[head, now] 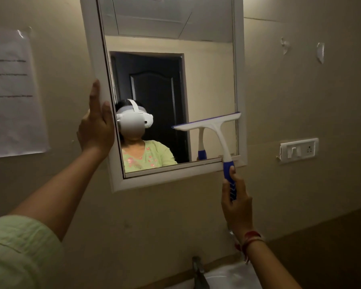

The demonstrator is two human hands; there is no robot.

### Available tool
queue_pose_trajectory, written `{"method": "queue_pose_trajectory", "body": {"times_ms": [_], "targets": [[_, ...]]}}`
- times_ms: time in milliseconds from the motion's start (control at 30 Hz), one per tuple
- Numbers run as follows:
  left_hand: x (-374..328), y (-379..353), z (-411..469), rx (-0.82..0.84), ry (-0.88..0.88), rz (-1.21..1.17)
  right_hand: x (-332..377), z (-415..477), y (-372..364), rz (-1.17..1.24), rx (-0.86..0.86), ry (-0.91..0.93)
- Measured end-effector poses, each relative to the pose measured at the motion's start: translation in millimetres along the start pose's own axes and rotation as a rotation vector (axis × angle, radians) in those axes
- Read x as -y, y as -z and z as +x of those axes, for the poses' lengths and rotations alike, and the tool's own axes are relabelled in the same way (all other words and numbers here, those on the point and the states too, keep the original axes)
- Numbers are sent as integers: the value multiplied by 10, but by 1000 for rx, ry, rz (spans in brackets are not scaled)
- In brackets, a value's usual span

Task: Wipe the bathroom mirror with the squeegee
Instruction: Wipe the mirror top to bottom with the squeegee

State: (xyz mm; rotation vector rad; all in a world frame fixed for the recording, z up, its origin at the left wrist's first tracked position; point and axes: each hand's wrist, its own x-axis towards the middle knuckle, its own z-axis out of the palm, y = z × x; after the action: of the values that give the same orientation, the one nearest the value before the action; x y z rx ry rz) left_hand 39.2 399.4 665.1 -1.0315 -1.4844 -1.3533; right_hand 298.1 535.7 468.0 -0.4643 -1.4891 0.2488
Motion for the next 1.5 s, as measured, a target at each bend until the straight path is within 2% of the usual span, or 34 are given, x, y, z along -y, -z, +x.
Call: {"method": "queue_pose_trajectory", "body": {"times_ms": [367, 667, 1000, 1333, 1500], "targets": [[-4, 5, -1, 6, 15, 23, -139, -417, -37, 96, 35, -94], [25, -30, 1, -36, -7, 29, -299, -796, 30, 42, 132, -186], [59, -69, 21, -58, 12, 33, -275, -966, -5, 5, 140, -282], [52, -60, 14, -50, 43, 39, -231, -916, 115, -101, 227, -205], [18, -64, 6, -61, 64, 49, -90, -866, 262, -39, 258, -158]]}}
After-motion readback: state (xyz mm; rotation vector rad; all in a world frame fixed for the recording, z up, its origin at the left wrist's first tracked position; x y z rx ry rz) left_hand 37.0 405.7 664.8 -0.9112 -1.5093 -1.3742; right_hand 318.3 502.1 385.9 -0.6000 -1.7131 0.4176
